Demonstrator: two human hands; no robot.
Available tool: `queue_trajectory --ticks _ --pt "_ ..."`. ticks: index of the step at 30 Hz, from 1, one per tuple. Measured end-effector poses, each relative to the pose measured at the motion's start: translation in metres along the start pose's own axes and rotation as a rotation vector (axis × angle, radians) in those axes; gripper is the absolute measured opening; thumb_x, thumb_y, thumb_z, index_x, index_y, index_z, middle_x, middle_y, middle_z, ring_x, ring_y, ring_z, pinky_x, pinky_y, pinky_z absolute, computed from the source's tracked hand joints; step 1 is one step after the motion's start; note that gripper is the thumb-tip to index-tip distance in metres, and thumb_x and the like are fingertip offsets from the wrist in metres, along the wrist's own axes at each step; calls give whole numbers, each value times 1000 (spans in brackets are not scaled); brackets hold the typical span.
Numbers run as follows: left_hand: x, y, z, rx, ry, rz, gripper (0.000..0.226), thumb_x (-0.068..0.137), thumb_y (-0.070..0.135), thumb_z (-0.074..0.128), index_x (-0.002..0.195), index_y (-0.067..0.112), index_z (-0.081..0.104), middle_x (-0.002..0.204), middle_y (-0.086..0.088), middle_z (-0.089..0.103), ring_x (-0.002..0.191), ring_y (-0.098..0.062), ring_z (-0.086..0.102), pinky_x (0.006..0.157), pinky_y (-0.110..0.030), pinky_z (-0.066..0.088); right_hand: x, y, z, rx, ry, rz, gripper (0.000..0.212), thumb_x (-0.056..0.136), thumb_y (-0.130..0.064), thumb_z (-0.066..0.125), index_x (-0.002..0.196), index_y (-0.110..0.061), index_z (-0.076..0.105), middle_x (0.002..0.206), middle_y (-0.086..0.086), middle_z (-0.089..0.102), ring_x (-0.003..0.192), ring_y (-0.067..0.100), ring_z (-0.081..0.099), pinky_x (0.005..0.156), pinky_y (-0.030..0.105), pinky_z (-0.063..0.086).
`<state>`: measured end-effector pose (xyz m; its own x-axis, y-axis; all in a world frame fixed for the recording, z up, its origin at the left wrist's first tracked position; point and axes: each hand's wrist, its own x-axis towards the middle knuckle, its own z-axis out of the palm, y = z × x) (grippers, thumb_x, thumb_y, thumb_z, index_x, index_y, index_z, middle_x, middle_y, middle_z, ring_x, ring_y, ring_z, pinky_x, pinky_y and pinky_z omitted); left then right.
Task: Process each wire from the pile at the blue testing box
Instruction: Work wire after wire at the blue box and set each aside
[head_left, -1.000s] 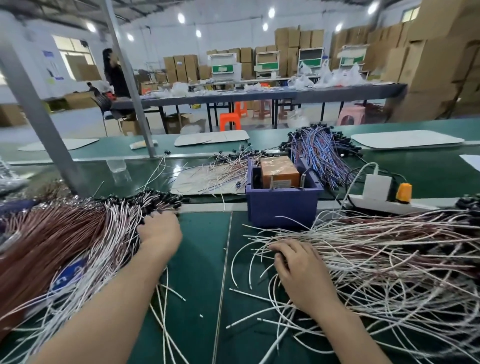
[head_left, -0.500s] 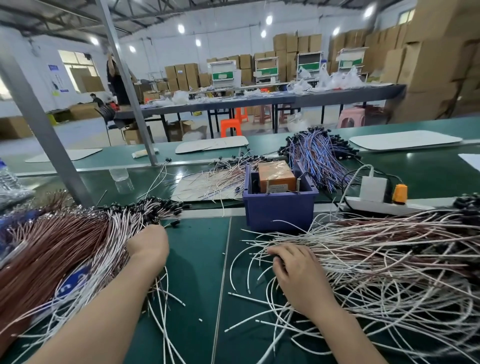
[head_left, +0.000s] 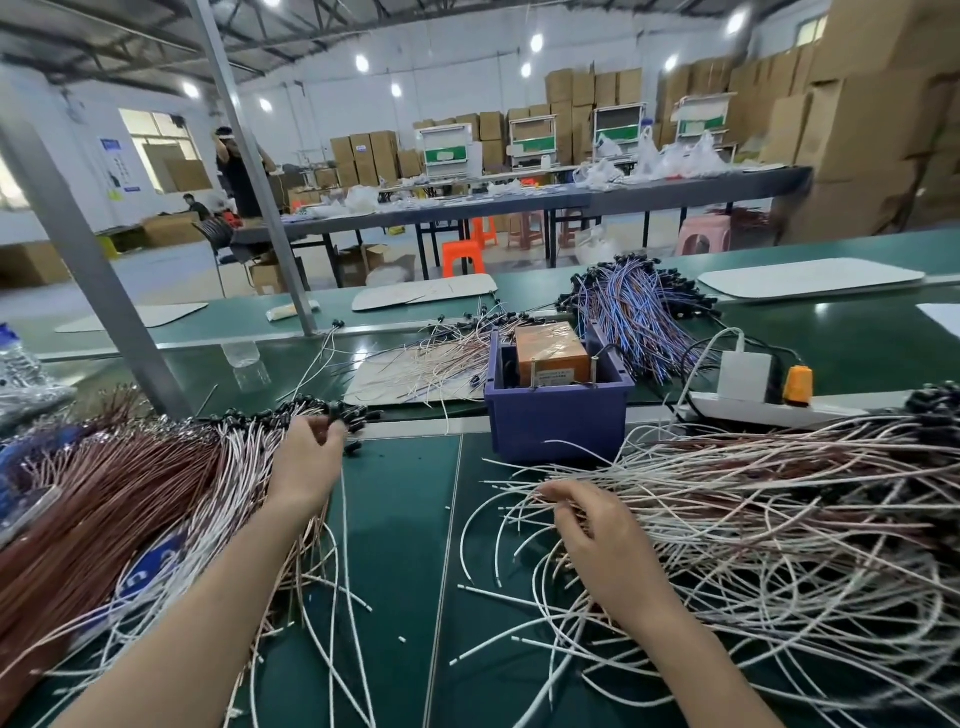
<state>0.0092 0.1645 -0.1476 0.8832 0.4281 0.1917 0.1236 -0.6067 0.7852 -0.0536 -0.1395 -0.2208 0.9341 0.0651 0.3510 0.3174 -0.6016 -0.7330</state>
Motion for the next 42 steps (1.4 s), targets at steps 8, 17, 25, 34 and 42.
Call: queue_trajectory --ticks 8,17,25,34,42 --pt "-46 147 -48 -900 182 477 12 100 19 59 106 15 50 87 2 72 83 -14 71 80 -29 58 5 -3 -21 599 82 165 25 103 -16 52 113 -29 71 109 -14 75 110 2 67 95 24 53" --pt "-108 136 24 -1177 -157 391 12 94 17 63 102 14 55 87 -2 72 78 -19 71 71 -28 57 6 -12 -39 1233 -224 254 55 91 -42 57 136 -12 61 132 14 67 122 31 64 93 32 56" --pt "-127 60 115 -737 -377 112 9 98 18 63 105 15 58 74 -2 68 60 -13 62 57 -24 53 9 -11 -37 1534 -13 309 41 86 -3 48 124 -3 62 87 19 72 88 34 74 85 40 62" --pt "-139 55 121 -276 -172 415 30 96 47 49 125 37 48 116 26 49 111 1 53 90 -10 42 4 -17 -27 1053 182 466 46 104 -50 38 104 -13 64 52 -5 29 39 11 22 35 22 22" --pt "-148 61 122 -431 -416 461 15 102 32 55 113 34 65 107 18 68 106 -8 64 87 -20 50 -4 -21 -8 641 79 268 33 100 -57 38 98 -37 64 91 -11 72 88 3 68 82 32 51"
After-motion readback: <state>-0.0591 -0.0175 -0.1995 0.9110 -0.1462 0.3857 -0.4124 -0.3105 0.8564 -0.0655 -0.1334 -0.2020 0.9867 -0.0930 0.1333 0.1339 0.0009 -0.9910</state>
